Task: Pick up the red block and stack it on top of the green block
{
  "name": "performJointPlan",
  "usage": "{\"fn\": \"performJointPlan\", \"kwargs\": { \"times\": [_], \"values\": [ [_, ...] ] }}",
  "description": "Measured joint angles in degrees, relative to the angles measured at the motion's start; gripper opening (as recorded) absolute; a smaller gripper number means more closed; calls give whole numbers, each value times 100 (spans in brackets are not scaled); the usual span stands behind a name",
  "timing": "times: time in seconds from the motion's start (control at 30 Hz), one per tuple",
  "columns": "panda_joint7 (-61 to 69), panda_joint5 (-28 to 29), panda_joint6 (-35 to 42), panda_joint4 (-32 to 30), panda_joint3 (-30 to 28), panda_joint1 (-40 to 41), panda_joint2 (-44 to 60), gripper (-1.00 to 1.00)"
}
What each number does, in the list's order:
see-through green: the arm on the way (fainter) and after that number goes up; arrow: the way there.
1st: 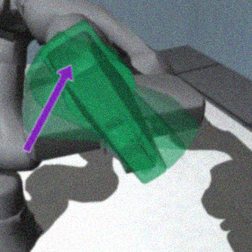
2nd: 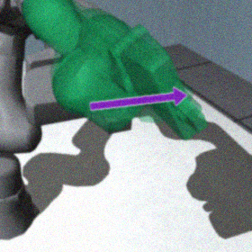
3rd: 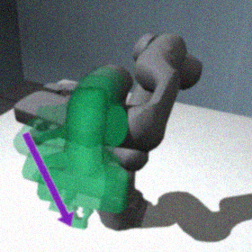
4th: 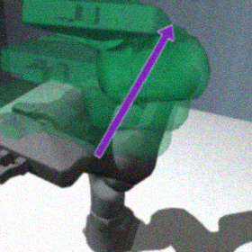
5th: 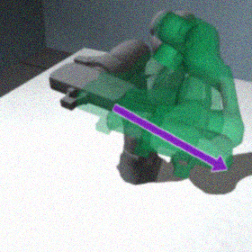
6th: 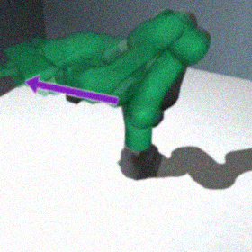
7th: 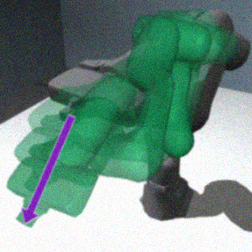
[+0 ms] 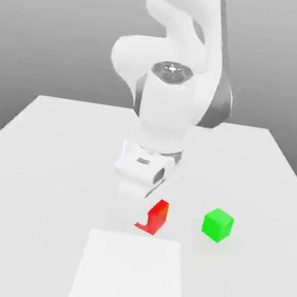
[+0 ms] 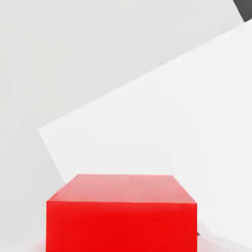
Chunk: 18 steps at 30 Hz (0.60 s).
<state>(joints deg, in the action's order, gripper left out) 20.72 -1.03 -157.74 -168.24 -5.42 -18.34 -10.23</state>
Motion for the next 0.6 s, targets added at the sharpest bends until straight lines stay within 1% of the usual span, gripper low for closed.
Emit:
{"fn": "performJointPlan", "kwargs": {
  "times": [0.17,0.23,0.3,0.47,0.5,0.6],
  "values": [
    [955,-48,308,-362,451,-1135,-673,-100],
    [1320,-54,266,-470,626,-1607,-743,-100],
    [1501,-65,-48,-500,724,-1838,-465,-100],
    [1540,-31,-1011,-472,769,-1885,527,-100],
    [1506,17,-1175,-466,767,-1872,697,100],
    [1506,17,-1175,-466,767,-1872,697,100]
  ]
}}
